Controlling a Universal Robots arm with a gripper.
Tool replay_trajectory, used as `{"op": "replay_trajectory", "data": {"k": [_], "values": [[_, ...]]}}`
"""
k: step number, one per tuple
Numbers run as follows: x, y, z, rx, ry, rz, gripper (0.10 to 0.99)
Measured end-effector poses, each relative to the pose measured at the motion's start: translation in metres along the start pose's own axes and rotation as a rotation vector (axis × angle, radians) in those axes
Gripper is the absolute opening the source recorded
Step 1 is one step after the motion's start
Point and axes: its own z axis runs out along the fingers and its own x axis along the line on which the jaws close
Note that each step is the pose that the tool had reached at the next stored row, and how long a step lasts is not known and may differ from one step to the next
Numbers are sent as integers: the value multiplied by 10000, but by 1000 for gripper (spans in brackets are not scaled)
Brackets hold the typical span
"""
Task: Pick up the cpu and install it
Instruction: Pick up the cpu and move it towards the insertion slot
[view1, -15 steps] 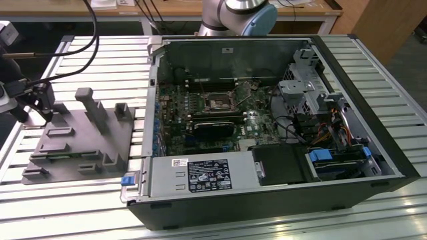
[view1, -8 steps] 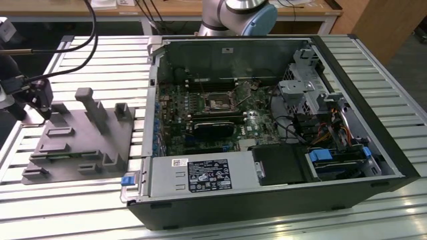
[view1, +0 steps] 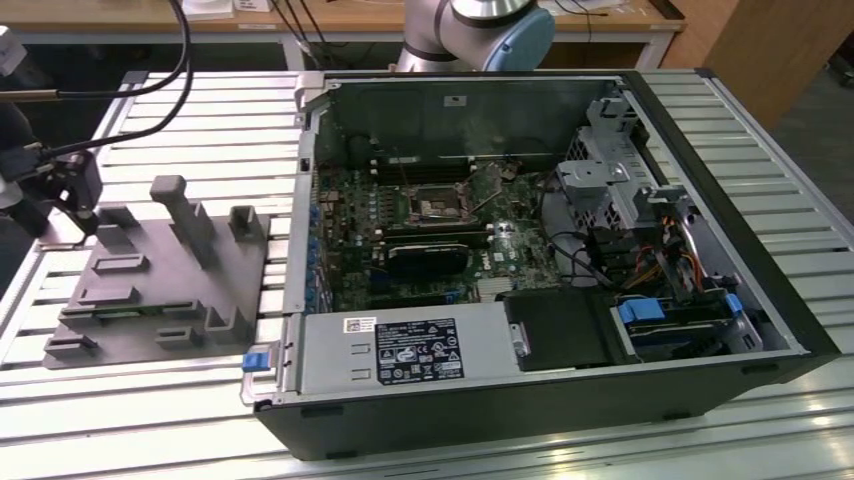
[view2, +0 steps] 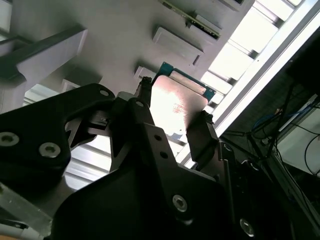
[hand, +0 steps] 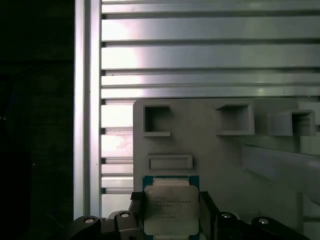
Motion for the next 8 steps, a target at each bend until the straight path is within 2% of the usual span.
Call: {"op": "replay_trajectory", "data": {"k": [8], "values": [[1,4,-76,0,-1,0,533]]}}
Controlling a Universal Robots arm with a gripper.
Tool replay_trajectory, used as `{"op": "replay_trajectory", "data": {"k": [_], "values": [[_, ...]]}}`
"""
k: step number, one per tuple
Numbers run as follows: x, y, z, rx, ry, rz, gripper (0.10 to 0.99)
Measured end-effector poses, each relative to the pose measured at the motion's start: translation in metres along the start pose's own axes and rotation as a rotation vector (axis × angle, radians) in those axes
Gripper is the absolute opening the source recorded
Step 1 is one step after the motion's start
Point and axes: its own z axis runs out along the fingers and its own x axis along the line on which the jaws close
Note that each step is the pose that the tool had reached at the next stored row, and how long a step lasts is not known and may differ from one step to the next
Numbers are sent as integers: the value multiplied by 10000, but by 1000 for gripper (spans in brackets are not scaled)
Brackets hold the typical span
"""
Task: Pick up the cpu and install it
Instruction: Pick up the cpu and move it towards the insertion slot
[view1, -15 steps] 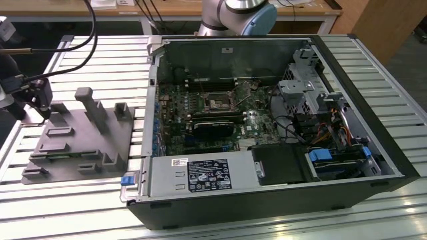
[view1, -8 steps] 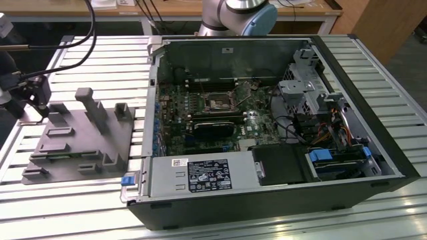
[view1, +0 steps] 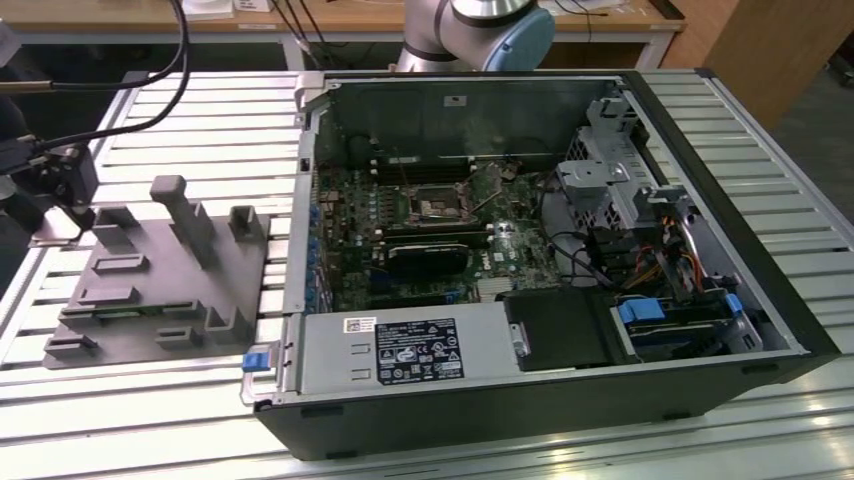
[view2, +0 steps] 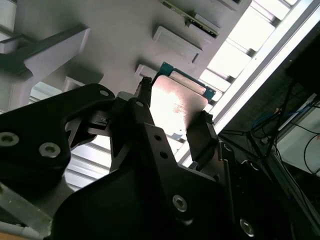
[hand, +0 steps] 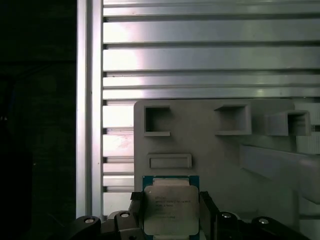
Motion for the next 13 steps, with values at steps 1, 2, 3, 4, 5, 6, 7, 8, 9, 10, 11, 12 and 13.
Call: {"op": "replay_trajectory", "data": {"k": [1,2,3,4,5,6,7,8,9,10,11,12,13], "values": [[0,0,-11,0,0,0,533],[0,1,-21,0,0,0,533],[0,2,-31,0,1,0,533],[0,2,-43,0,1,0,533],[1,3,-54,0,0,0,533],[1,4,-65,0,0,0,533],[1,4,-77,0,0,0,533],[1,5,-88,1,1,0,533],[1,5,-100,1,1,-1,533],[1,6,-112,1,1,0,533],[2,6,-123,0,1,0,533],[2,7,-135,0,0,0,533],[2,8,-146,0,0,0,533]]}}
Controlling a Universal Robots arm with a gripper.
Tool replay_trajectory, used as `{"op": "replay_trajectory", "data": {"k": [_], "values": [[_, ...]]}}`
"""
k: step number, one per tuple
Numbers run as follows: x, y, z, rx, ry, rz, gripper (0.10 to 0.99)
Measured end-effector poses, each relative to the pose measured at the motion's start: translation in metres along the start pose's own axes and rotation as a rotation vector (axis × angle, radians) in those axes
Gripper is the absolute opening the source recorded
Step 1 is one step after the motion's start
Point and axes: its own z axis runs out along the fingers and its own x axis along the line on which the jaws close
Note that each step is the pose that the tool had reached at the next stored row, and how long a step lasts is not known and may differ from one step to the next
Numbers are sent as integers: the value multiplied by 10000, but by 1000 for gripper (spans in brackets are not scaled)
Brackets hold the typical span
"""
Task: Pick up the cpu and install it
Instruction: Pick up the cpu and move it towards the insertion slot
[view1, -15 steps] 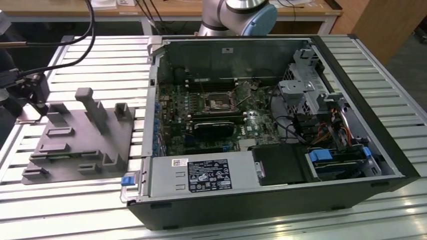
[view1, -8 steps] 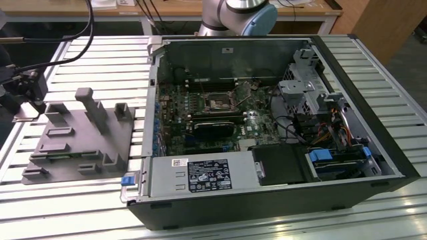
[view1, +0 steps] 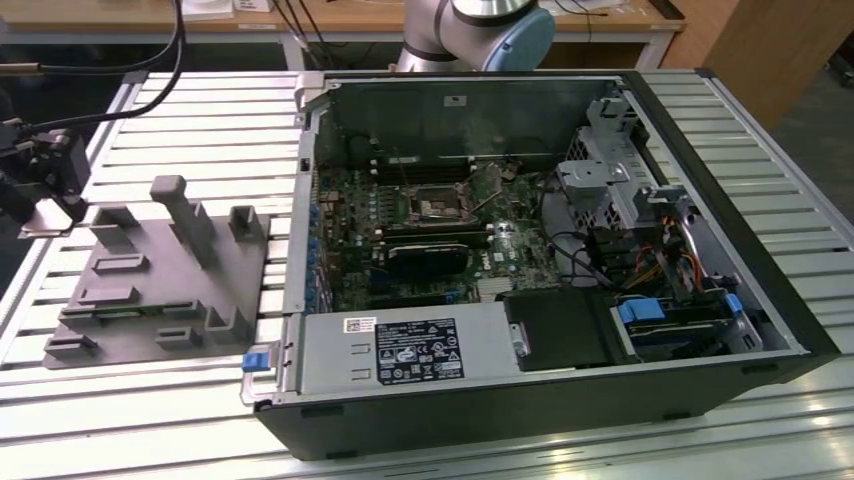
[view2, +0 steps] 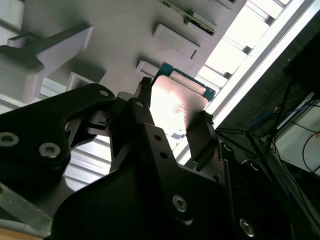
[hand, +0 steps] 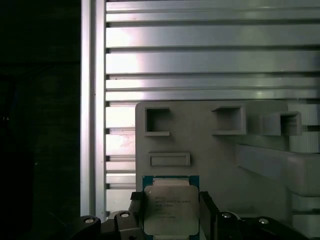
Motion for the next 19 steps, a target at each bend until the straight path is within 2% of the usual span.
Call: {"op": "replay_trajectory", "data": {"k": [10,19], "values": [[1,5,-94,0,0,0,533],[2,8,-144,-1,-1,0,533]]}}
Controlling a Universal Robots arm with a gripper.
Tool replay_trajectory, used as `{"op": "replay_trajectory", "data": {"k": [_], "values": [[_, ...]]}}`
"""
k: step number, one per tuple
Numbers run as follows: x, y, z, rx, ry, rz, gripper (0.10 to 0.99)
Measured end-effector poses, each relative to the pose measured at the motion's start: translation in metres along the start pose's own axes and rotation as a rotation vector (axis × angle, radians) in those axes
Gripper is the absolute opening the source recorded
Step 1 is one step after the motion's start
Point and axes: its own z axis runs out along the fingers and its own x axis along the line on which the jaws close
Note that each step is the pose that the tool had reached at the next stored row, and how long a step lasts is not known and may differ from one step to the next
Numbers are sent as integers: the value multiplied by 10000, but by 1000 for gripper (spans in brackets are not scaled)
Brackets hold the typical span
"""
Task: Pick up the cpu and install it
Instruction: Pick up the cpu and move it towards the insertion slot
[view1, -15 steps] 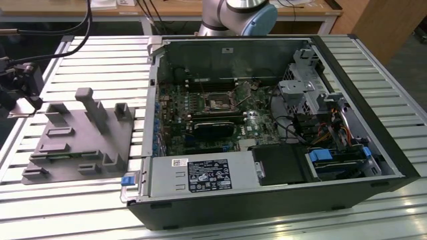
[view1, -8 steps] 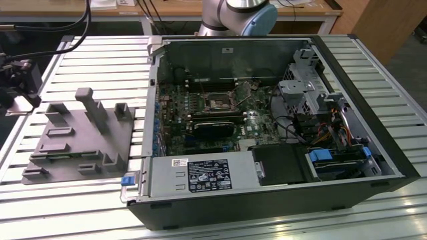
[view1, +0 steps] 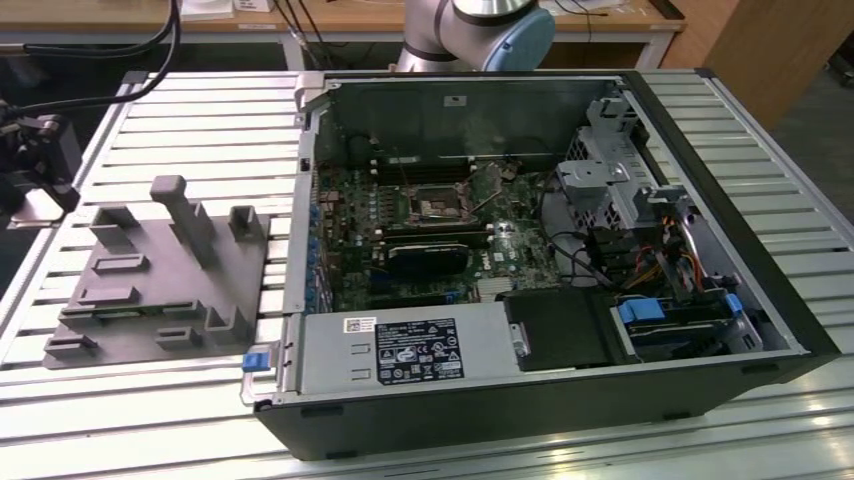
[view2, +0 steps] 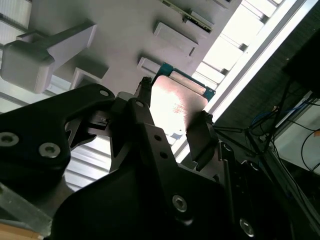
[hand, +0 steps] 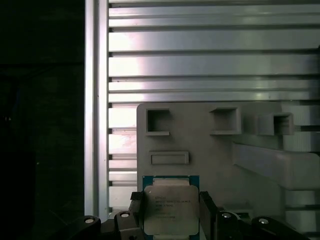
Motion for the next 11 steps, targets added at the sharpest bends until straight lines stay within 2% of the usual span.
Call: {"op": "replay_trajectory", "data": {"k": [11], "values": [[1,4,-71,0,1,0,533]]}}
